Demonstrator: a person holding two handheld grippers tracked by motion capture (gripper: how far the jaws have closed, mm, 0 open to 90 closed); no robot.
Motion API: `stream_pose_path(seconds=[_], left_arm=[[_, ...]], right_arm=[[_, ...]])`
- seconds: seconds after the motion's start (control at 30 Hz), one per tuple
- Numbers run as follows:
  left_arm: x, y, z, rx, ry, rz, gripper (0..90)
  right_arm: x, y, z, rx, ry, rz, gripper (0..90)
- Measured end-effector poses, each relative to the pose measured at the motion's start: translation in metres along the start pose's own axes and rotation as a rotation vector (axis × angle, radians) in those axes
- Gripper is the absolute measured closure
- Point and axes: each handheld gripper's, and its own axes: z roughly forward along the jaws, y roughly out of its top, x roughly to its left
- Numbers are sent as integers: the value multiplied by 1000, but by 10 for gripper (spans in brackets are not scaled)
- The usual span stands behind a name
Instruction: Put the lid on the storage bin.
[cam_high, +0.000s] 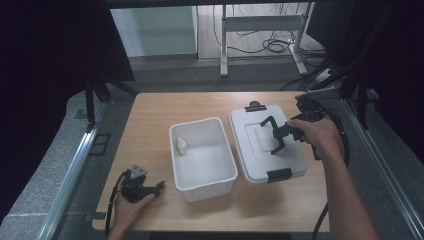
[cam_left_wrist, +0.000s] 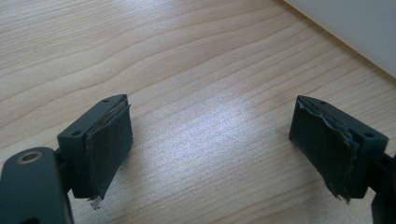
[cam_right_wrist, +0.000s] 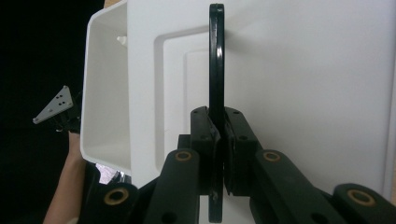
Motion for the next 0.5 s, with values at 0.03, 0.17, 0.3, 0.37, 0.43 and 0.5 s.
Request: stream_pose_path(seconds=[0.03, 0.17, 0.3, 0.37, 0.43, 0.5], left_arm=[[0, 0, 0, 0, 0, 0, 132], [0, 0, 0, 0, 0, 0, 132], [0, 0, 0, 0, 0, 0, 132], [0, 0, 0, 0, 0, 0, 132], [0, 0, 0, 0, 0, 0, 132], [0, 0, 0, 0, 0, 0, 132]], right_arm=[[2, 0, 0, -1, 2, 4, 842], [7, 0, 1, -3, 6, -5, 842], [13, 0, 2, 0, 11, -13, 842], [15, 0, 3, -2, 12, -12, 842], [17, -1, 4, 1, 8, -17, 841], [20, -1, 5, 4, 11, -15, 841]])
